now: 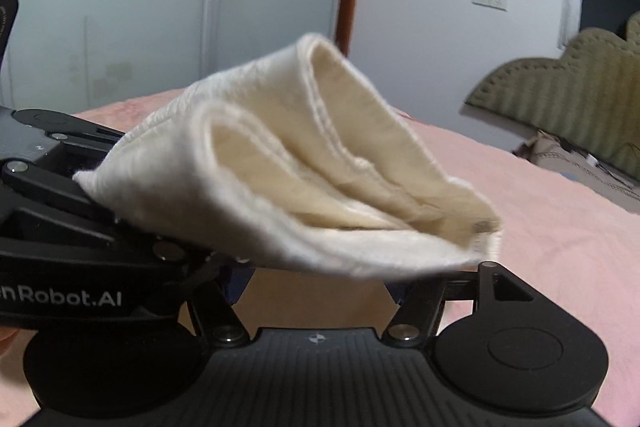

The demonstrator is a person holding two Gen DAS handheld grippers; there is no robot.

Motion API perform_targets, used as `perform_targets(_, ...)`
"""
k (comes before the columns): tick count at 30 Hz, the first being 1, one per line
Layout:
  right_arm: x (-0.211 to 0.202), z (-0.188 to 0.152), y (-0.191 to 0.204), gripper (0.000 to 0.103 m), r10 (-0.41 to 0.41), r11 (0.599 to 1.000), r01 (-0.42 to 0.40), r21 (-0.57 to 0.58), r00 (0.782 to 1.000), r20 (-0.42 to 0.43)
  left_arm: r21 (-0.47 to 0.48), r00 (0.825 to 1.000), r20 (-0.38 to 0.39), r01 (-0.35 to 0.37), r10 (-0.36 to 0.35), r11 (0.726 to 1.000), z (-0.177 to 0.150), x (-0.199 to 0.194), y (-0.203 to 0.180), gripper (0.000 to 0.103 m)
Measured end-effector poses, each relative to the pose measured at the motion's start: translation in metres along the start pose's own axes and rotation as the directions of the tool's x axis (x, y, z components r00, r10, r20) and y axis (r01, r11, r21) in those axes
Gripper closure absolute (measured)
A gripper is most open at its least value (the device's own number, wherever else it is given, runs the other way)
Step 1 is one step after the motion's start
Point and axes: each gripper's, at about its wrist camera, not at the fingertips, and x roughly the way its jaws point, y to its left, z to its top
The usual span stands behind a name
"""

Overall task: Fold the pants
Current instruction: 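Lift the pants end with the right gripper and fold it over the pants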

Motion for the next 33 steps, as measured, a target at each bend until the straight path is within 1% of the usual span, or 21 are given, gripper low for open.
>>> perform_targets(2, 0.000, -0.007, -0.001, 0.038, -0.008, 1.000, 0.008, 0.006, 1.000, -0.020, 0.013, 1.000, -0.016, 0.003, -0.003, 1.000, -0.007, 0.004, -0.003, 0.086)
perform_targets(7, -0.015, -0.024, -0.013, 0.038, -0.052, 0.998, 0.053, 0.025, 0.996, -0.067, 0.025, 0.998, -0.066, 0.013, -0.011, 1.000, -0.017, 0.015, 0.001, 0.083)
perform_targets(9, -0.017, -0.024, -0.017, 0.037, -0.064, 0.997, 0.069, 0.046, 0.994, -0.091, 0.034, 0.997, -0.079, 0.012, -0.010, 0.999, -0.022, 0.016, 0.003, 0.083)
perform_targets(12, -0.031, -0.029, -0.022, 0.037, -0.108, 0.992, 0.116, 0.047, 0.983, -0.151, 0.045, 0.996, -0.086, 0.013, -0.009, 0.999, -0.025, 0.019, 0.003, 0.083)
perform_targets(14, -0.043, -0.029, -0.024, 0.037, -0.135, 0.986, 0.149, 0.069, 0.976, -0.169, 0.044, 0.997, -0.082, 0.012, -0.008, 0.999, -0.026, 0.020, 0.004, 0.083)
perform_targets(15, -0.049, -0.028, -0.027, 0.037, -0.164, 0.980, 0.180, 0.083, 0.971, -0.171, 0.040, 0.997, -0.082, 0.011, -0.008, 0.999, -0.026, 0.021, 0.005, 0.083)
perform_targets(17, -0.058, -0.029, -0.035, 0.037, -0.227, 0.960, 0.249, 0.126, 0.960, -0.163, 0.032, 0.996, -0.090, 0.014, -0.011, 0.999, -0.027, 0.019, 0.005, 0.081)
perform_targets(18, -0.070, -0.033, -0.030, 0.037, -0.238, 0.952, 0.262, 0.159, 0.959, -0.156, 0.030, 0.995, -0.097, 0.020, -0.017, 0.999, -0.025, 0.019, 0.005, 0.079)
perform_targets(19, -0.074, -0.032, -0.030, 0.037, -0.233, 0.947, 0.259, 0.190, 0.961, -0.149, 0.028, 0.994, -0.108, 0.028, -0.025, 0.999, -0.024, 0.018, 0.006, 0.079)
perform_targets(20, -0.076, -0.031, -0.029, 0.037, -0.210, 0.948, 0.237, 0.213, 0.968, -0.140, 0.025, 0.991, -0.130, 0.038, -0.034, 0.999, -0.021, 0.018, 0.007, 0.078)
perform_targets(22, -0.076, -0.029, -0.027, 0.037, -0.150, 0.962, 0.172, 0.210, 0.982, -0.116, 0.004, 0.982, -0.182, 0.058, -0.056, 0.998, -0.014, 0.023, 0.013, 0.078)
perform_targets(23, -0.077, -0.028, -0.024, 0.037, -0.141, 0.968, 0.159, 0.194, 0.985, -0.103, -0.017, 0.979, -0.194, 0.064, -0.066, 0.998, -0.012, 0.025, 0.016, 0.078)
perform_targets(25, -0.078, -0.026, -0.016, 0.037, -0.177, 0.965, 0.189, 0.183, 0.981, -0.083, -0.041, 0.981, -0.180, 0.066, -0.072, 0.997, -0.010, 0.024, 0.020, 0.078)
perform_targets(26, -0.079, -0.026, -0.017, 0.037, -0.193, 0.957, 0.204, 0.206, 0.979, -0.072, -0.034, 0.983, -0.168, 0.064, -0.068, 0.997, -0.011, 0.022, 0.020, 0.078)
perform_targets(27, -0.080, -0.026, -0.022, 0.037, -0.190, 0.945, 0.196, 0.261, 0.981, -0.050, -0.019, 0.986, -0.157, 0.061, -0.063, 0.998, -0.012, 0.021, 0.018, 0.078)
perform_targets(28, -0.084, -0.029, -0.031, 0.037, -0.162, 0.921, 0.157, 0.357, 0.987, -0.016, 0.000, 0.988, -0.146, 0.057, -0.057, 0.998, -0.014, 0.019, 0.016, 0.078)
perform_targets(29, -0.088, -0.033, -0.044, 0.037, -0.122, 0.876, 0.096, 0.473, 0.992, 0.024, 0.017, 0.990, -0.132, 0.053, -0.051, 0.998, -0.017, 0.016, 0.015, 0.078)
perform_targets(30, -0.090, -0.039, -0.060, 0.034, -0.067, 0.794, 0.011, 0.607, 0.995, 0.071, 0.032, 0.992, -0.119, 0.050, -0.046, 0.998, -0.019, 0.014, 0.013, 0.078)
perform_targets(31, -0.091, -0.049, -0.072, 0.024, -0.014, 0.695, -0.076, 0.715, 0.993, 0.118, 0.045, 0.993, -0.110, 0.049, -0.043, 0.998, -0.021, 0.013, 0.011, 0.078)
perform_targets(32, -0.090, -0.061, -0.082, 0.014, 0.052, 0.570, -0.173, 0.803, 0.983, 0.175, 0.058, 0.993, -0.107, 0.046, -0.040, 0.997, -0.023, 0.013, 0.009, 0.078)
perform_targets(33, -0.086, -0.071, -0.086, 0.012, 0.104, 0.475, -0.238, 0.847, 0.971, 0.215, 0.073, 0.994, -0.104, 0.043, -0.035, 0.996, -0.025, 0.013, 0.007, 0.078)
